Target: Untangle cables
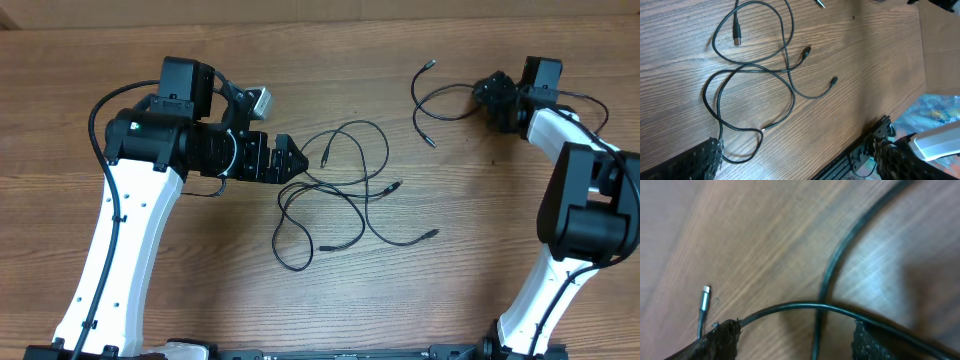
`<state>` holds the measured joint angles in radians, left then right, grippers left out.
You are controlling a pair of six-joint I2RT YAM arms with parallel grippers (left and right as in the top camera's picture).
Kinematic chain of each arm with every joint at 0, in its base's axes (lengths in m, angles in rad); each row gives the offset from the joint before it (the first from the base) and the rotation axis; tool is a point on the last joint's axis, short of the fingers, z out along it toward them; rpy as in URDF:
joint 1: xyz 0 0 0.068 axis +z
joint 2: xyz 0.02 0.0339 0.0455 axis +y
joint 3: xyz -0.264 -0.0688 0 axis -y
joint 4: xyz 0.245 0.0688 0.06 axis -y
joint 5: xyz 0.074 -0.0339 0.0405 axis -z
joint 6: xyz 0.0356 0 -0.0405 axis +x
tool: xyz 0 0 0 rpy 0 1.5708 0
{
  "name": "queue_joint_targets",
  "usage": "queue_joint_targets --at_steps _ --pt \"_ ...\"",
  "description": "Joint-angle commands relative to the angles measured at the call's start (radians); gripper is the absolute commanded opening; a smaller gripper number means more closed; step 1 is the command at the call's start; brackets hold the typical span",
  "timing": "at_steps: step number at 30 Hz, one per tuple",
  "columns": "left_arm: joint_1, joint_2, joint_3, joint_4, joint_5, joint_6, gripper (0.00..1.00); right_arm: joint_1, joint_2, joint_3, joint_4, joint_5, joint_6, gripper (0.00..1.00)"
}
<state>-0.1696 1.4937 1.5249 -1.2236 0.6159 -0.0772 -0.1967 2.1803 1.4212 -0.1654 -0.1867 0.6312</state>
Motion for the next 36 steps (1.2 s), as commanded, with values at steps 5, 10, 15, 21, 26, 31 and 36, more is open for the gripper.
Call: queue_joint_targets --at_steps 5,10,15,21,26,31,36 --pt "0.005 0.004 0.0 -0.006 0.002 -0.017 1.0 -0.047 0.056 0.204 -0.167 -0.097 -0.085 0.78" --pt "0.005 0.004 0.0 -0.01 0.002 -0.017 1.0 -0.093 0.055 0.465 -0.451 -0.096 -0.169 0.81" --pt "0.005 0.004 0.0 -0.01 0.002 -0.016 1.0 -0.135 0.055 0.602 -0.69 -0.037 -0.195 0.76" --pt "0.005 0.004 0.0 -0.01 0.002 -0.014 1.0 -0.231 0.055 0.609 -0.897 0.077 -0.19 0.79" --pt "0.005 0.004 0.0 -0.01 0.001 -0.012 1.0 -0.307 0.055 0.608 -1.007 0.15 -0.188 0.85" --pt "0.005 0.004 0.0 -0.008 -0.001 -0.012 1.0 -0.369 0.055 0.602 -1.087 0.16 -0.192 0.75" --pt "0.005 0.004 0.0 -0.006 -0.025 -0.012 1.0 -0.385 0.055 0.552 -1.057 0.16 -0.192 0.63"
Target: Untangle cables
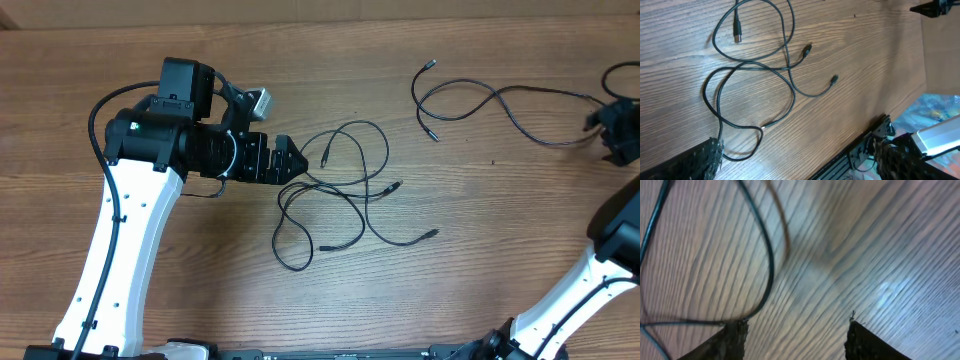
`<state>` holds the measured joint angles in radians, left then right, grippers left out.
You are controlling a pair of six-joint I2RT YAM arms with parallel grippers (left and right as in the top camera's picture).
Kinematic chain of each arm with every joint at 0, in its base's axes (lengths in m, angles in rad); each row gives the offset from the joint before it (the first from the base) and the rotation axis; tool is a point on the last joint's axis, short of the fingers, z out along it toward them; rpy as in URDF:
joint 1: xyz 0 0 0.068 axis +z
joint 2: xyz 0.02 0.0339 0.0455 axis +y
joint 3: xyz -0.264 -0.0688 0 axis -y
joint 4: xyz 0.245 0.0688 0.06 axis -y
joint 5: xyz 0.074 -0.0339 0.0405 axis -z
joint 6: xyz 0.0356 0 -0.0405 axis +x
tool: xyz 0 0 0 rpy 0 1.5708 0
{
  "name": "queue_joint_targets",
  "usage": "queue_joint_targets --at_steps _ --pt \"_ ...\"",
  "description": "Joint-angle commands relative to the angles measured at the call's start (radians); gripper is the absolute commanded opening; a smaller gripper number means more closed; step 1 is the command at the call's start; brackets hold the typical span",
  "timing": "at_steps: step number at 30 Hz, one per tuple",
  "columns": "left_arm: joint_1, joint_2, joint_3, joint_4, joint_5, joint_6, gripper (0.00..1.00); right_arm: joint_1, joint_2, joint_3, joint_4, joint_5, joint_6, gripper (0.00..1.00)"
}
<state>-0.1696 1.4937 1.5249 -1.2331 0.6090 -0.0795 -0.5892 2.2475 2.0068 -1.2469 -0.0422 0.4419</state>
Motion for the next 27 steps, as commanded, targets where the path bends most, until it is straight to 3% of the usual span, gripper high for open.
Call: queue_joint_targets --at_steps 1,7,10,12,19,24,27 --pt "0.005 0.004 0.0 0.005 -0.018 -0.01 1.0 0.007 -0.012 -0.049 0.041 0.017 -0.002 0.64" --pt "0.005 0.004 0.0 0.003 -0.018 -0.01 1.0 0.015 -0.012 -0.165 0.198 0.017 -0.002 0.63" --pt "0.005 0.004 0.0 0.003 -0.018 -0.01 1.0 0.015 -0.012 -0.208 0.259 0.012 -0.001 0.55" --pt "0.005 0.004 0.0 0.004 -0.018 -0.01 1.0 0.018 -0.012 -0.23 0.298 0.011 0.002 0.4" --pt "0.005 0.004 0.0 0.007 -0.016 -0.015 0.99 0.02 -0.012 -0.233 0.415 -0.071 0.082 0.04" --pt "0.005 0.004 0.0 0.006 -0.014 -0.034 1.0 0.019 -0.012 -0.202 0.584 -0.351 0.148 0.04" --pt "0.005 0.004 0.0 0.006 -0.014 -0.034 1.0 0.019 -0.012 -0.116 0.585 -0.419 0.209 0.04"
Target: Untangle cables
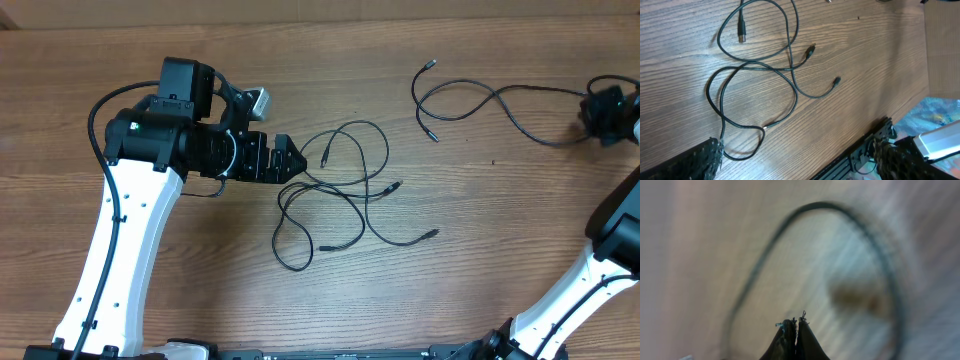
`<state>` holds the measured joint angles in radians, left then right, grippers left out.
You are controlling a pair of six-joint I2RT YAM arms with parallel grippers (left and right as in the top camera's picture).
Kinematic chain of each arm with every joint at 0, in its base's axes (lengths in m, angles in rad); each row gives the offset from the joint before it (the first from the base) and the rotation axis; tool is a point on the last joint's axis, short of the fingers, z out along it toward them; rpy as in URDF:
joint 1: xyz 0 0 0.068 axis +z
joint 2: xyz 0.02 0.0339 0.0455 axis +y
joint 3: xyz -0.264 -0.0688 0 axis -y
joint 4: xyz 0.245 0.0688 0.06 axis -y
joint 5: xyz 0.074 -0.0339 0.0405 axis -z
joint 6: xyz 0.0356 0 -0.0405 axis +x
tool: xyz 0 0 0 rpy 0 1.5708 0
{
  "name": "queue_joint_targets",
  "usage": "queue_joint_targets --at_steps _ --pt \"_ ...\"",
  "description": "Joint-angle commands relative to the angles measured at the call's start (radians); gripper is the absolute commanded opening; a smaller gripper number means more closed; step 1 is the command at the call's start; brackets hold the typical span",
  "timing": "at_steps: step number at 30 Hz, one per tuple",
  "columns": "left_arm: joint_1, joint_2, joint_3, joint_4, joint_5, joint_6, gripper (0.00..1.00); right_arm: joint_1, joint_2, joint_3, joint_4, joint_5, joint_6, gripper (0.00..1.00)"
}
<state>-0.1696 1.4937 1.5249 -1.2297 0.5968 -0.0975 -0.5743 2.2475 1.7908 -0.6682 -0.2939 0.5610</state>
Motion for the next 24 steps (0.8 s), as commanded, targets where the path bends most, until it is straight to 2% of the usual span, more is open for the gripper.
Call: queue_joint_targets --at_steps 1,4,5,7,8,11,14,17,24 --pt "0.005 0.004 0.0 0.002 -0.002 -0.016 1.0 0.005 -0.012 0.137 -0.014 -0.166 0.089 0.04" --pt "0.005 0.004 0.0 0.0 -0.002 -0.016 1.0 0.007 -0.012 0.217 -0.064 -0.132 0.08 0.04" --pt "0.005 0.004 0.0 0.002 -0.003 -0.015 1.0 0.007 -0.012 0.237 -0.088 -0.126 0.061 0.11" --pt "0.005 0.004 0.0 0.005 -0.002 -0.016 1.0 0.009 -0.012 0.262 -0.159 -0.056 0.017 0.56" --pt "0.005 0.004 0.0 0.005 -0.002 -0.016 1.0 0.01 -0.012 0.262 -0.192 0.005 0.008 0.7" --pt "0.005 0.004 0.0 0.003 -0.002 -0.015 1.0 0.01 -0.012 0.242 -0.291 0.24 0.007 0.72" --pt "0.005 0.004 0.0 0.008 -0.003 -0.015 1.0 0.01 -0.012 0.199 -0.349 0.375 -0.001 0.72" --pt "0.005 0.004 0.0 0.013 -0.003 -0.015 0.99 0.01 -0.012 0.13 -0.348 0.384 -0.046 0.72" --pt "0.005 0.004 0.0 0.008 -0.003 -0.015 1.0 0.013 -0.012 -0.02 -0.254 0.336 -0.035 0.71"
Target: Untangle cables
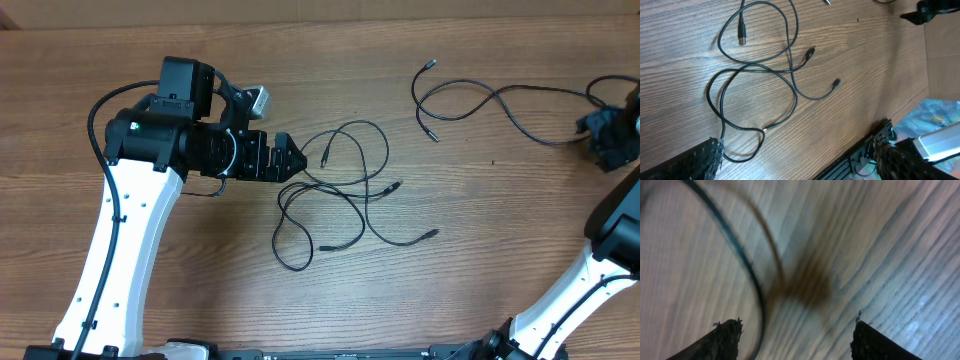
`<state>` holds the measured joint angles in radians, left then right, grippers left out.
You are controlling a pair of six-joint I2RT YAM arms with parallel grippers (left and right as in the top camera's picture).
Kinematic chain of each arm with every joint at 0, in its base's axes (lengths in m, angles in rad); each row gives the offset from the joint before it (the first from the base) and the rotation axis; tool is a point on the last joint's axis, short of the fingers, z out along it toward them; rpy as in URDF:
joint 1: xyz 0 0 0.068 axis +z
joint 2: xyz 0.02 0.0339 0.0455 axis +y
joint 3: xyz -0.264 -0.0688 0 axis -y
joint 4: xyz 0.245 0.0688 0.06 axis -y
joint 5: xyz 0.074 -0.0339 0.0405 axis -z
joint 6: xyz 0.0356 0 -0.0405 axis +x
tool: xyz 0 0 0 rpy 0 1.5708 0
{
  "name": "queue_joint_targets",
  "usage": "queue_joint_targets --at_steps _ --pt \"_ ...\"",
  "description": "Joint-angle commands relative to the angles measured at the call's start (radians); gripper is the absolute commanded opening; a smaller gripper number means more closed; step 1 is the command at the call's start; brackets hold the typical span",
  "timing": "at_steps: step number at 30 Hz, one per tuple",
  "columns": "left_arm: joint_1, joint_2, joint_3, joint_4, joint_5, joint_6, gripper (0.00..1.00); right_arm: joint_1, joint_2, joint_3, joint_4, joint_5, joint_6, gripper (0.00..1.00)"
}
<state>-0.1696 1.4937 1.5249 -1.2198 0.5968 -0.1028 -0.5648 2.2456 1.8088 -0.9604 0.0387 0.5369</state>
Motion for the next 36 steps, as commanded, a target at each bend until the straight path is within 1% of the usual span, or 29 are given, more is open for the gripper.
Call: queue_joint_targets --at_steps 1,4,6,8,9,10,13,16,18,21,22,23,24,25,26,27,31,36 --pt "0.005 0.004 0.0 -0.002 -0.003 -0.01 1.0 0.005 -0.01 -0.056 0.061 -0.013 -0.011 0.7" --pt "0.005 0.004 0.0 -0.001 -0.005 -0.01 1.0 0.007 -0.01 -0.101 0.13 -0.052 -0.011 0.59" --pt "0.005 0.004 0.0 -0.002 -0.005 -0.01 1.0 0.01 -0.01 -0.117 0.166 -0.052 -0.011 0.43" --pt "0.005 0.004 0.0 -0.002 -0.005 -0.01 1.0 0.014 -0.01 -0.121 0.19 -0.053 -0.01 0.18" --pt "0.005 0.004 0.0 -0.001 -0.005 -0.01 1.0 0.016 -0.01 -0.121 0.202 -0.058 -0.01 0.08" --pt "0.005 0.004 0.0 0.0 -0.005 -0.01 1.0 0.018 -0.01 -0.12 0.224 -0.077 -0.01 0.04" --pt "0.005 0.004 0.0 0.002 -0.005 -0.01 1.0 0.019 -0.01 -0.096 0.293 -0.201 -0.008 0.04" --pt "0.005 0.004 0.0 0.001 -0.005 -0.01 1.0 0.017 -0.011 -0.021 0.344 -0.339 0.065 0.04" --pt "0.005 0.004 0.0 0.0 -0.005 -0.01 1.0 0.014 -0.011 0.064 0.364 -0.417 0.109 0.04" --pt "0.005 0.004 0.0 -0.007 -0.005 -0.01 0.99 0.015 -0.011 0.207 0.35 -0.432 0.118 0.04" --pt "0.005 0.004 0.0 -0.01 -0.005 -0.01 1.0 0.015 -0.011 0.246 0.337 -0.424 0.117 0.11" --pt "0.005 0.004 0.0 -0.012 -0.005 -0.01 1.0 0.015 -0.011 0.282 0.323 -0.413 0.117 0.22" --pt "0.005 0.004 0.0 -0.014 -0.005 -0.01 1.0 0.015 -0.011 0.304 0.316 -0.408 0.117 0.39" --pt "0.005 0.004 0.0 -0.014 -0.005 -0.01 1.0 0.015 -0.011 0.325 0.304 -0.407 0.117 0.59" --pt "0.005 0.004 0.0 -0.014 -0.005 -0.01 0.99 0.015 -0.011 0.334 0.289 -0.408 0.114 0.91" --pt "0.005 0.004 0.0 -0.014 -0.005 -0.01 1.0 0.015 -0.011 0.334 0.275 -0.407 0.104 1.0" --pt "0.005 0.004 0.0 -0.013 -0.005 -0.01 1.0 0.025 -0.01 0.317 0.172 -0.395 -0.027 1.0" --pt "0.005 0.004 0.0 -0.005 -0.005 -0.009 1.0 0.081 -0.01 0.304 0.013 -0.399 -0.119 1.0"
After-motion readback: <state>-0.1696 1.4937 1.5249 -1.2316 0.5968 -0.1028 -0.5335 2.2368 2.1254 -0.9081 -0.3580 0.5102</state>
